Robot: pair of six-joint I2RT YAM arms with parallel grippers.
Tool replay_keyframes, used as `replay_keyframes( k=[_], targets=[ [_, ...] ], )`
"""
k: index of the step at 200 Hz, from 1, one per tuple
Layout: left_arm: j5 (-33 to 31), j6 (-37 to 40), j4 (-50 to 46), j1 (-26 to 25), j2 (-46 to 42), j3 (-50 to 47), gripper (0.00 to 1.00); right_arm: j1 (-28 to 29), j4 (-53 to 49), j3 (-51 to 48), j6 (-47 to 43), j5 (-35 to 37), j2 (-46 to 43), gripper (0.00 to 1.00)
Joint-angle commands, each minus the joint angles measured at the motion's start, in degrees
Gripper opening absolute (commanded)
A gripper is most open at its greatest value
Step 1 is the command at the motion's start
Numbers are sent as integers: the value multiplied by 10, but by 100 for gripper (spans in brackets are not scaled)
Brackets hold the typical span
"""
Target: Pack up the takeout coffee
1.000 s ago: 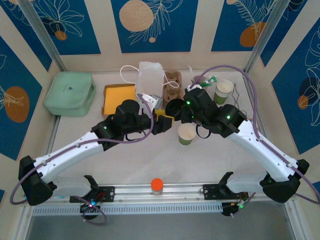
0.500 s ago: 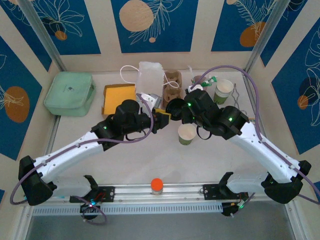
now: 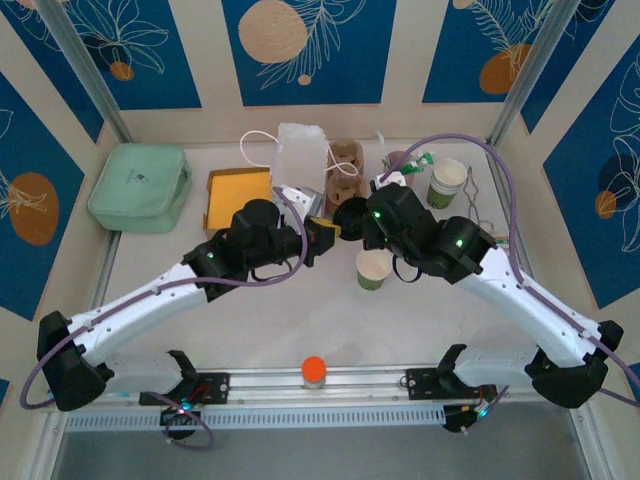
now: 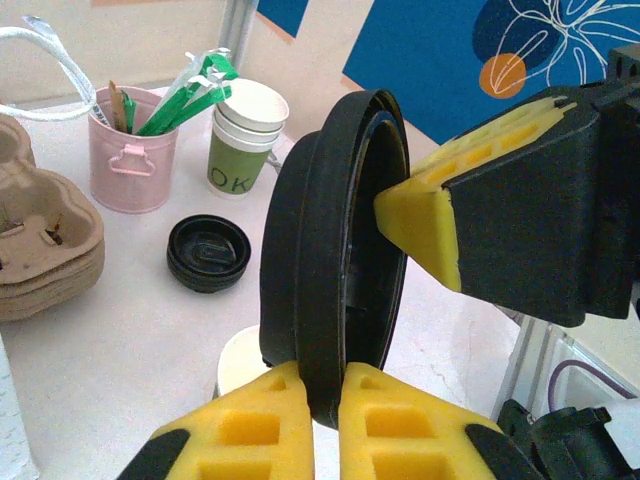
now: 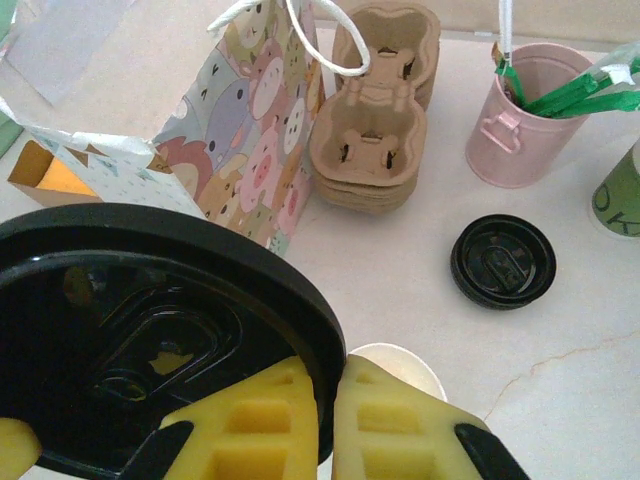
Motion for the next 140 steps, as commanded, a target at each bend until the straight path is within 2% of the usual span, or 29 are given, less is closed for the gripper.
replay_keyframes(
  k=[1, 39, 83, 140],
  targets=[
    [-15, 11, 28, -5, -1, 3, 7, 21, 35, -7, -9, -43, -10, 11],
    [-34, 14, 36, -4, -13, -9, 0, 19, 39, -5, -7, -58, -15, 17],
    [-61, 20, 30, -4, -16, -9, 0, 8, 40, -8, 7, -86, -22, 25],
    [-86, 22, 33, -4, -24, -16, 0, -9, 48, -19, 14, -122, -36, 30]
  ],
)
